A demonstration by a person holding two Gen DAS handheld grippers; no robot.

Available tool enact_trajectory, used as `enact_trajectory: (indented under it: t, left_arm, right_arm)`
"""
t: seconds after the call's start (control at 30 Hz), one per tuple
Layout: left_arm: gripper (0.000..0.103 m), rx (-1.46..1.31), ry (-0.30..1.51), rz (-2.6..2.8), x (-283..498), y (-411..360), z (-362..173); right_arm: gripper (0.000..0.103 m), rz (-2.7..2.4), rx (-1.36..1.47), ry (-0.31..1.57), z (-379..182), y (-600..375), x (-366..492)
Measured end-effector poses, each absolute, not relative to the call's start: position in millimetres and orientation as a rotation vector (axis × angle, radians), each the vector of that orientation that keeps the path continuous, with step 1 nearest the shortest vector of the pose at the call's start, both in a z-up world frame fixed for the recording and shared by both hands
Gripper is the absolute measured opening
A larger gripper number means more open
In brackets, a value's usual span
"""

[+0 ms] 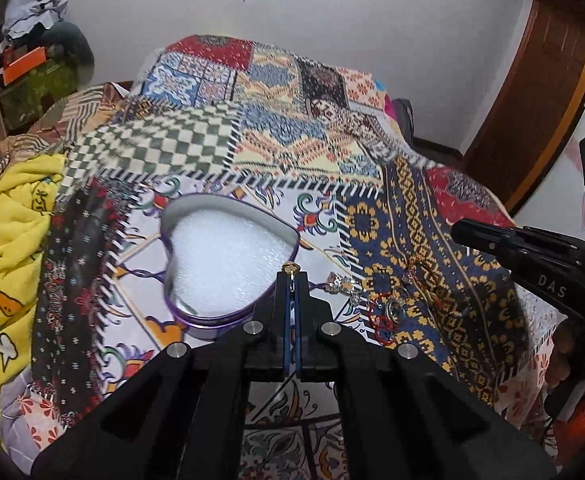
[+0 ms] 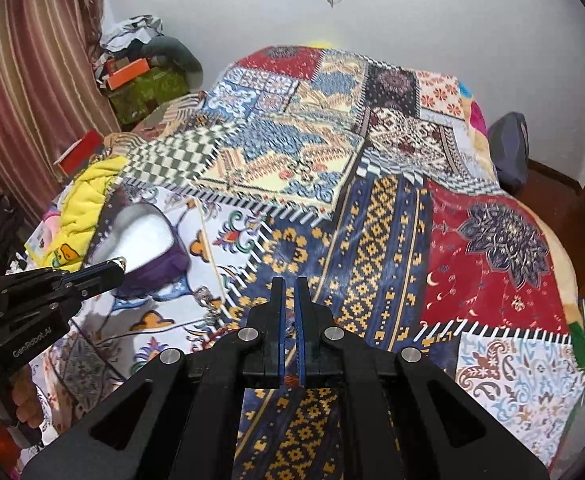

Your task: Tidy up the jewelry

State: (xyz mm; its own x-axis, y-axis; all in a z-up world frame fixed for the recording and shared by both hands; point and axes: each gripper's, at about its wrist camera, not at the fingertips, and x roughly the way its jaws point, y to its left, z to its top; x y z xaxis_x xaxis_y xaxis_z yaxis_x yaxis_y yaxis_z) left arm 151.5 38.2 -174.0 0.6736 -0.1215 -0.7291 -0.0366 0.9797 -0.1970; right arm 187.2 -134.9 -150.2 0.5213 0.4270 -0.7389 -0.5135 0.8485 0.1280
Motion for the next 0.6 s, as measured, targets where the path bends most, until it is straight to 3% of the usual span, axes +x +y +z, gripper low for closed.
enact_trajectory:
  t: [0.3,0.37,0.43,0.47,0.6]
  left_arm:
    - [0.0,-0.216,0.791,-0.031,134.7,51.0,-158.0]
    - [0.0,-0.219,0.791,-0.031,133.3,52.7,-158.3]
    - [0.0,-0.223,0.795,-0.03,133.1,53.9,-159.9]
    - [0.0,-0.228,0.799,-0.029,133.6,54.5,-161.7]
    - [0.0,-0.241,0.82,-0.03,135.3,54.8,-169.6]
  right_arm:
    - [0.005,0.55,-0.079,0.874,-145.4,-146.0,179.4]
    - [0.012,0.535,-0.088,0.914,-156.9,-149.3,178.2]
    - [0.033,0.525,-0.097,0.948,-167.7,-151.5,176.6]
    - [0.037,0.519,-0.098,0.958,-171.5,-152.0,175.3]
    - [0.039,0.519,-0.11,0.984,-186.0,-150.8,173.0]
